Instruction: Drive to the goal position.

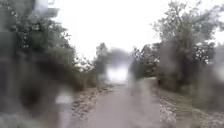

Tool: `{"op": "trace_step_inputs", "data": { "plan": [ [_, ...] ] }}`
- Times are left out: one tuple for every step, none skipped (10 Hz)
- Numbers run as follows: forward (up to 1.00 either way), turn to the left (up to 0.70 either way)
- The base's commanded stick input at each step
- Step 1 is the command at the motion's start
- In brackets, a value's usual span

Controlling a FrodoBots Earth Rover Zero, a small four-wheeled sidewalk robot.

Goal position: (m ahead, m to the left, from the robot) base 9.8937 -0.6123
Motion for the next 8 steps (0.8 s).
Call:
{"op": "trace_step_inputs", "data": {
  "plan": [
    [0.45, -0.16],
    [0.45, 0.0],
    [0.45, 0.0],
    [0.45, -0.01],
    [0.45, -0.07],
    [0.45, -0.23],
    [0.45, -0.27],
    [0.45, -0.19]
  ]
}}
